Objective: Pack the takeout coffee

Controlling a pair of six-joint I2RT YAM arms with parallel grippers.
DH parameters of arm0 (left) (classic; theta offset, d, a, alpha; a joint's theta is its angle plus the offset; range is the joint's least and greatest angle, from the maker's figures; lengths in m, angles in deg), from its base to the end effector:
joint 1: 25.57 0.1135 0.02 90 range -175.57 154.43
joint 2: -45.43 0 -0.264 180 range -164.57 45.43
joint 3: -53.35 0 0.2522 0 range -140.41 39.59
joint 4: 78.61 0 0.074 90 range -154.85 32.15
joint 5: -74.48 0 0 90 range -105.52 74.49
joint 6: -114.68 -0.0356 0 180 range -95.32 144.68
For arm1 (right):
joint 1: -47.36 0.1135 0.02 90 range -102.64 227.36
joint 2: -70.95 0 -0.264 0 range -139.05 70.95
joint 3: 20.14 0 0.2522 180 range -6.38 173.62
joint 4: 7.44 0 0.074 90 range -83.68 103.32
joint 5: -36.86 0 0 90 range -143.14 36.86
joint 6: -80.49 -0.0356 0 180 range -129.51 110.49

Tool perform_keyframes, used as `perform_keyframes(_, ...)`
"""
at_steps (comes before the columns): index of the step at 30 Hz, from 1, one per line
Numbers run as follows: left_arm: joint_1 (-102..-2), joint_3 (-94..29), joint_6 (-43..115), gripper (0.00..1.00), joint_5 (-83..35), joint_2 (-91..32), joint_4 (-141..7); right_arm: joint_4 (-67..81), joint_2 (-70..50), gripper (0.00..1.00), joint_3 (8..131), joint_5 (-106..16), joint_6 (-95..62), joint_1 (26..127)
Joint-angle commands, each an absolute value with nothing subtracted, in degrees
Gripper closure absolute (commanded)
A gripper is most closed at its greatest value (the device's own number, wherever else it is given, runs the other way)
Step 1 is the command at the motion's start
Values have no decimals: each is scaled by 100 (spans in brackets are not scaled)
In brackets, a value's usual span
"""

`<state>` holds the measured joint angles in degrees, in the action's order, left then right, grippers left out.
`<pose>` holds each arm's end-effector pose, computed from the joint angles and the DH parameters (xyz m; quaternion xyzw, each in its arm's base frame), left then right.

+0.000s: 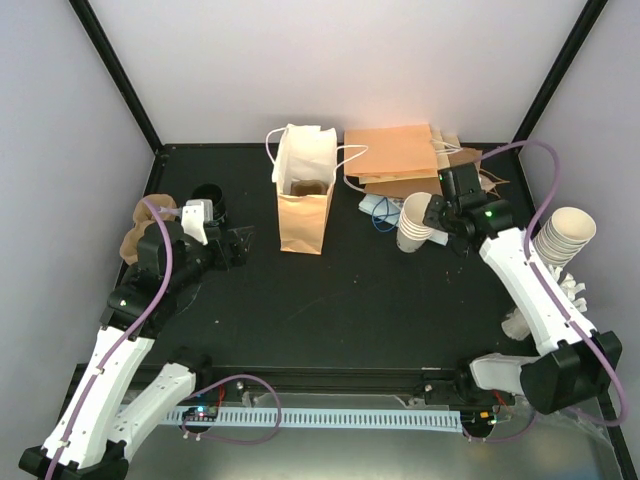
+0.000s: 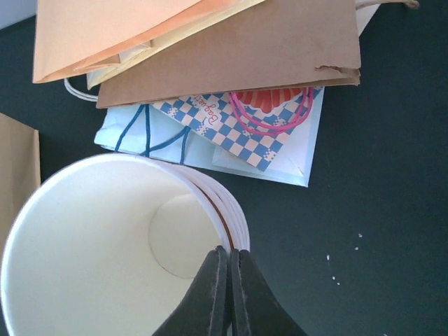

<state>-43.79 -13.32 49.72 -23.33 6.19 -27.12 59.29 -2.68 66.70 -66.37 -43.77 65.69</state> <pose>0.1307 -0.0481 0.3521 -0.0128 0.8377 -0.2532 0.4836 0.2453 0.0727 0.3371 0.1664 0.9293 0.0396 0.3272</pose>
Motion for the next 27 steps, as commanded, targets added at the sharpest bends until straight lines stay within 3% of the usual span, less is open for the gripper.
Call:
perform_keyframes(1,-4359,-1527,4879,1,-2481,633,-2656,5240,146,99,6261,-6622,-4381,6536)
perform_keyframes(4,-4359,-1581,4882,1,-2525,608,-2610,6245,-103,99,6986,-6702,-4589,6538)
perform_keyframes(7,-4359,-1559,4883,1,-2518,623,-2626,5609,78,97,6476,-6777,-4372,6538)
perform_keyframes(11,-4359,-1611,4905,1,-2578,592,-2593,6591,-304,99,7227,-6614,-4531,6538)
perform_keyframes(14,-4359,-1568,4920,1,-2578,613,-2667,5811,-143,99,6565,-6667,-4426,6530)
perform_keyframes(17,-4359,-1640,4937,1,-2610,581,-2606,6391,-289,99,6975,-6530,-4555,6529)
perform_keyframes(22,-4359,-1642,4903,1,-2580,631,-2578,6120,26,99,6824,-6780,-4538,6529)
perform_keyframes(27,-4359,-1680,4885,1,-2544,649,-2509,6401,122,99,7544,-6781,-4299,6529)
